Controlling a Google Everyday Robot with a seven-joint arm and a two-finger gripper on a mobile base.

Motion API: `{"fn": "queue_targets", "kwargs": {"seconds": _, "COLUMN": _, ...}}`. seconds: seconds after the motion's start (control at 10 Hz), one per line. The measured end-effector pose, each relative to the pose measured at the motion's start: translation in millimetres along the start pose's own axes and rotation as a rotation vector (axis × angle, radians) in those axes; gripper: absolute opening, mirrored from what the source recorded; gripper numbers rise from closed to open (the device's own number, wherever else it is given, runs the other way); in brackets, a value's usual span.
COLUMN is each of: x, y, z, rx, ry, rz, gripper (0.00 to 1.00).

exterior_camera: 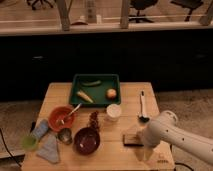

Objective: Place eraser in purple bowl

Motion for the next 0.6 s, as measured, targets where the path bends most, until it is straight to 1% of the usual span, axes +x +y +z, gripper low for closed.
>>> {"fn": "queue_targets", "kwargs": {"seconds": 0.1, "x": -5.5, "y": -0.3, "z": 2.4, "rx": 0.003, "ry": -0.003, "rz": -0.015, "gripper": 0.78}}
{"fn": "queue_targets", "kwargs": {"seconds": 0.2, "x": -9.3, "y": -1.1, "z": 3.7, "rx": 0.005, "ry": -0.008, "rz": -0.025, "gripper": 0.72}}
{"fn": "queue_targets", "kwargs": {"seconds": 0.4, "x": -11.3, "y": -2.8, "z": 5.1, "rx": 0.007, "ry": -0.016, "rz": -0.034, "gripper": 0.53}}
{"fn": "queue_targets", "kwargs": {"seconds": 0.6, "x": -12.7, "y": -4.9, "z": 7.0, "rx": -0.006, "ry": -0.021, "rz": -0.037, "gripper": 0.32}}
